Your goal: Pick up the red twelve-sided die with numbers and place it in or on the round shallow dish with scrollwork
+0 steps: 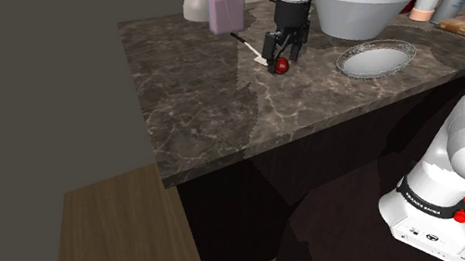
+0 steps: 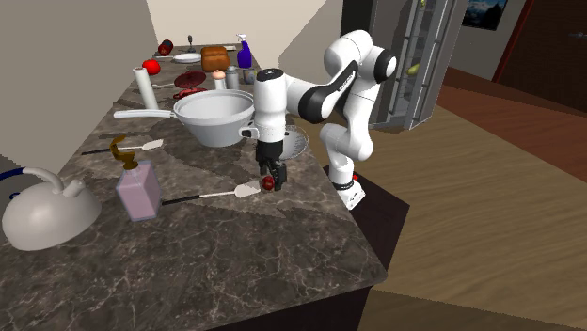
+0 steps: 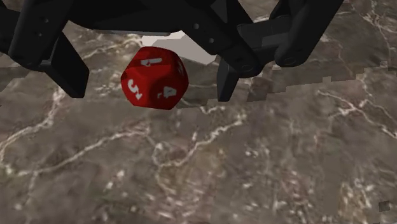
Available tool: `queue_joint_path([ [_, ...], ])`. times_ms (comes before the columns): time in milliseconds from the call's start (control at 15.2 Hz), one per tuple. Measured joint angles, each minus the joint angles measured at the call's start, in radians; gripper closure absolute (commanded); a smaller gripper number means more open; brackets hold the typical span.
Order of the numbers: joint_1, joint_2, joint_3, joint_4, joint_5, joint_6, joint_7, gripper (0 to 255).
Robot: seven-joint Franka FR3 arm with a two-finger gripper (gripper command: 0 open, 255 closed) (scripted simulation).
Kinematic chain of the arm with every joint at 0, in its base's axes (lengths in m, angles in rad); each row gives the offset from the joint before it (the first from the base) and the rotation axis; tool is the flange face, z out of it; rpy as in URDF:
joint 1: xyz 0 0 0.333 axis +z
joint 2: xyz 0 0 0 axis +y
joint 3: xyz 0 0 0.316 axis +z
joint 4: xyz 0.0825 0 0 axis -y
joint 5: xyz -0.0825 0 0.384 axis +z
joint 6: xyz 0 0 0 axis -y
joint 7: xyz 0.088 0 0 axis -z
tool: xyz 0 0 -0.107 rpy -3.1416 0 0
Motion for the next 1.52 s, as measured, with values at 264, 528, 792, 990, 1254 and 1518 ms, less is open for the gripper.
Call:
queue_joint_path([
  [264,0.0,0.0,0.0,0.0,0.0,0.0,0.0,255],
  [528,0.0,0.0,0.0,0.0,0.0,0.0,0.0,255],
  [792,0.0,0.0,0.0,0.007,0.0,-0.007,0.0,255],
  [990,0.0,-0.005,0.0,0.037,0.0,-0.042,0.001,255],
  [1254,-0.001,-0.004,-0.003,0.091,-0.001,-0.095,-0.003,255],
  [1518,-0.002,-0.002,-0.004,0.149,-0.002,-0.15,-0.002,255],
])
